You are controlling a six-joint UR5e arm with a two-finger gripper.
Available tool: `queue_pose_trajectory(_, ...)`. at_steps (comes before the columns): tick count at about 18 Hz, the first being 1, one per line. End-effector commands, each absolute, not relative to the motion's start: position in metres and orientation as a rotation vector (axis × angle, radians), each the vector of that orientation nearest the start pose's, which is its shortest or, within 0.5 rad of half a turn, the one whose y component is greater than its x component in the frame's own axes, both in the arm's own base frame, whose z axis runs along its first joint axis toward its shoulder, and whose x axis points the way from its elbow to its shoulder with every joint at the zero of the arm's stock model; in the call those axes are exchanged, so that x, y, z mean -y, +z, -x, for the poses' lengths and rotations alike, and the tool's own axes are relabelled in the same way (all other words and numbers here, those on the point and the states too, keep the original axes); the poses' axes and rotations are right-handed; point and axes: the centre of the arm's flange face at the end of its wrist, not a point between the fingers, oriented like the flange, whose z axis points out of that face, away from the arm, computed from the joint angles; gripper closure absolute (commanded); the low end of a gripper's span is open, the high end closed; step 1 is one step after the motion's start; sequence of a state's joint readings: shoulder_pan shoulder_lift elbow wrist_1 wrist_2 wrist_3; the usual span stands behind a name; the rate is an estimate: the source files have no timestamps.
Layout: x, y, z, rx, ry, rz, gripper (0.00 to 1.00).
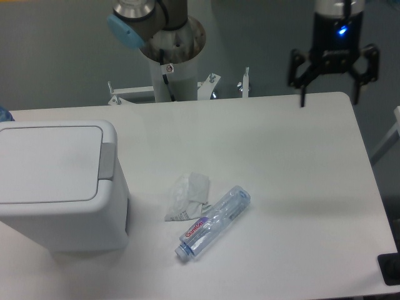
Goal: Open the trash can
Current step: 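Move the open gripper toward the white trash bin's lid edge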
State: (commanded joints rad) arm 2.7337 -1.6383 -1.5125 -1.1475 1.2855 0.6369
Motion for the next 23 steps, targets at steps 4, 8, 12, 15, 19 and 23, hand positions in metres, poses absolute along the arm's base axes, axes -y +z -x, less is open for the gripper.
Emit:
queue_pose_trajectory(4,-0.388,0.535,0.423,0.688,0.156,2.552,0.00)
queue_pose_trajectory(8,-0.415,0.532,0.400,0.784,0.078,2.517,0.00)
queue_pose_trajectory(12,-0.444,0.525,0.373,0.790,-0.032,2.498,0.00)
queue_pose_trajectory(15,-0.455,0.526,0.361,0.838,-0.134,2.449,0.00)
queue_pose_trajectory(19,-0.475,0.527,0.333,0.850,-0.202,2.435,0.00)
queue_pose_trajectory(23,-0.489,0.527,0.312,0.843,-0.230,2.443,0.00)
